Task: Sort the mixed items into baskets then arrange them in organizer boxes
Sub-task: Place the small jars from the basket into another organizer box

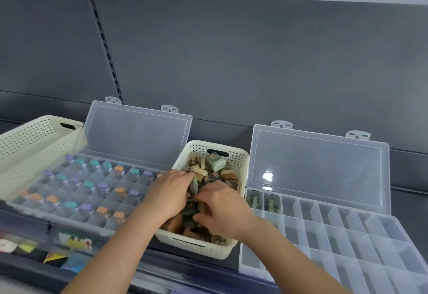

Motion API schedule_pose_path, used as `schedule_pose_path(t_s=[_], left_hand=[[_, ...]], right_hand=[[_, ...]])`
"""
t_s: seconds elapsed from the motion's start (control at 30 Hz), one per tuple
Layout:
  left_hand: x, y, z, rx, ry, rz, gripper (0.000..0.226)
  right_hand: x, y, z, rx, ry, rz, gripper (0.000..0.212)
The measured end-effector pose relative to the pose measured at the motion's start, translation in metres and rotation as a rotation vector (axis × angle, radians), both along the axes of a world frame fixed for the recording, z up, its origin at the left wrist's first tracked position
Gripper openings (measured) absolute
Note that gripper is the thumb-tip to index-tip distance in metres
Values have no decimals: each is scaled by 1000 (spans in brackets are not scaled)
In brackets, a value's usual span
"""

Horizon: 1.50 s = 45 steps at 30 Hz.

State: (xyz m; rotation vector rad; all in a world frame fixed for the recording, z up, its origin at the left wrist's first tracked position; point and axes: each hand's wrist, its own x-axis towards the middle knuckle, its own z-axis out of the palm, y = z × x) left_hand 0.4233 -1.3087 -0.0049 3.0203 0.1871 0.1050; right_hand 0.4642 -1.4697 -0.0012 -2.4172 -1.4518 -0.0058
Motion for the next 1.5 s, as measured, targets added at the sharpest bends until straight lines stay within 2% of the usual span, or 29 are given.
schedule_pose_path(t_s=[0.13, 0.2, 0.37, 0.53, 0.63, 0.73, 0.87, 0.97, 1.1, 1.37, 1.5], left_hand=[[1, 3, -1, 56, -23, -39, 51], [1, 6, 1, 25, -46, -42, 53], [-5, 16, 16, -230, -131, 38, 60], [-14, 23, 23, -424, -206, 74, 59], [-16, 26, 23, -494, -284, 70, 59], [-16, 26, 25, -577, -407, 87, 57], [-9, 17, 30, -662, -496, 56, 32], [0, 3, 30, -687, -460, -56, 27], [10, -26, 24, -695, -374, -157, 38], [32, -103, 17, -595, -165, -301, 51], [48, -143, 15, -522, -117, -339, 52]], right_hand=[[0, 17, -8, -133, -77, -48, 32], [-1, 21, -10, -177, -111, -67, 34], [-2, 29, -15, -207, -175, 8, 43], [-6, 37, -13, -207, -217, 15, 34], [-5, 32, -9, -63, -131, -46, 33], [-5, 20, 0, 161, 10, -175, 42], [1, -3, 8, 340, 194, -349, 48], [7, -24, 12, 392, 317, -464, 49], [10, -55, 13, 424, 474, -583, 53], [25, -126, 11, 457, 197, -709, 47], [34, -167, 8, 415, 138, -713, 51]])
